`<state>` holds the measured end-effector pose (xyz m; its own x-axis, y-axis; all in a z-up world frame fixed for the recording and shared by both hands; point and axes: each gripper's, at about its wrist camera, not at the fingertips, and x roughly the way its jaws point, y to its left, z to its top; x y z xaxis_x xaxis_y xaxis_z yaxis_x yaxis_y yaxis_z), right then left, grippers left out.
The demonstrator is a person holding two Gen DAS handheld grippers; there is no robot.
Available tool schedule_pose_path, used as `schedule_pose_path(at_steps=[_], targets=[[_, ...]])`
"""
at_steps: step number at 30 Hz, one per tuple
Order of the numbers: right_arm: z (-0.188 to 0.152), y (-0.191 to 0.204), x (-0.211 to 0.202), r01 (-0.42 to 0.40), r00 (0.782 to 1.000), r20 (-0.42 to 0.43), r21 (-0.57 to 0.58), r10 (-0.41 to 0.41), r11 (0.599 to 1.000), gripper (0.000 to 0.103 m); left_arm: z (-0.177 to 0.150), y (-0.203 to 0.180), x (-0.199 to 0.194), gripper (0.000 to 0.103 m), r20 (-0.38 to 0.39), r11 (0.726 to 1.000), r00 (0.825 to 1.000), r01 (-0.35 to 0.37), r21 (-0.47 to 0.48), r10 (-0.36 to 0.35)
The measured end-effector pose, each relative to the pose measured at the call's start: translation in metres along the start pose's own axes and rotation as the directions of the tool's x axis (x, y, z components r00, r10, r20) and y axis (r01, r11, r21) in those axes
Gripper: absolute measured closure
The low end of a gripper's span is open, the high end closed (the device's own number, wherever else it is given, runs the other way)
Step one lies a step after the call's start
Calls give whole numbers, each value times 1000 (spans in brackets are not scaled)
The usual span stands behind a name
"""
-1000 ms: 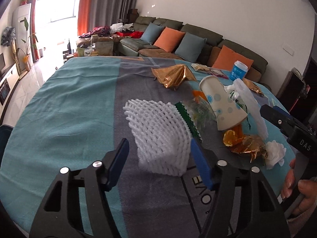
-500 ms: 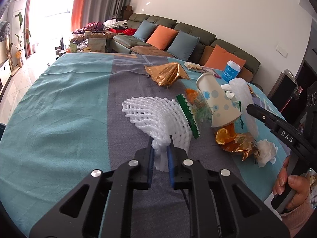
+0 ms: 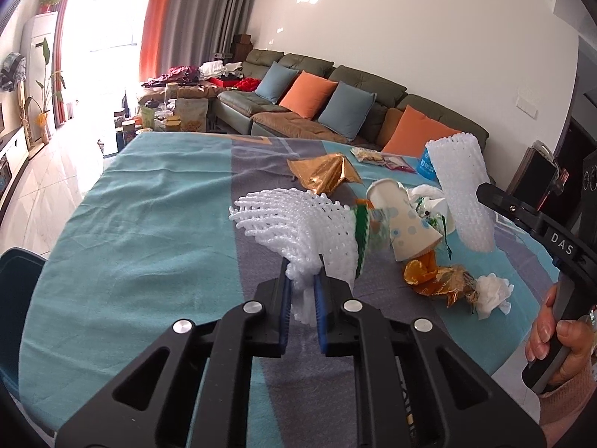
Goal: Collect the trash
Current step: 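Carry both foam nets to the teal bin and release them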
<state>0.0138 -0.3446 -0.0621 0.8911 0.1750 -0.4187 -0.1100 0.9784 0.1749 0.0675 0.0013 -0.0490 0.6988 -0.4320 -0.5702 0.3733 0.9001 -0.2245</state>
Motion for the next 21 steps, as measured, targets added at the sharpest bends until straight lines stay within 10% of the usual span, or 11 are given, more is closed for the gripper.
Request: schedule_pose_path(at_steps=[10,21], targets=[[13,61,4,-192,981,-7,-68,192,979,93,3,40,-46,92,64,998,996,-61,-34,63],[17,164,49,-449,892,-127,-128,434,884,93,-9,127,-105,92,96,948,956,-257,-189,278]])
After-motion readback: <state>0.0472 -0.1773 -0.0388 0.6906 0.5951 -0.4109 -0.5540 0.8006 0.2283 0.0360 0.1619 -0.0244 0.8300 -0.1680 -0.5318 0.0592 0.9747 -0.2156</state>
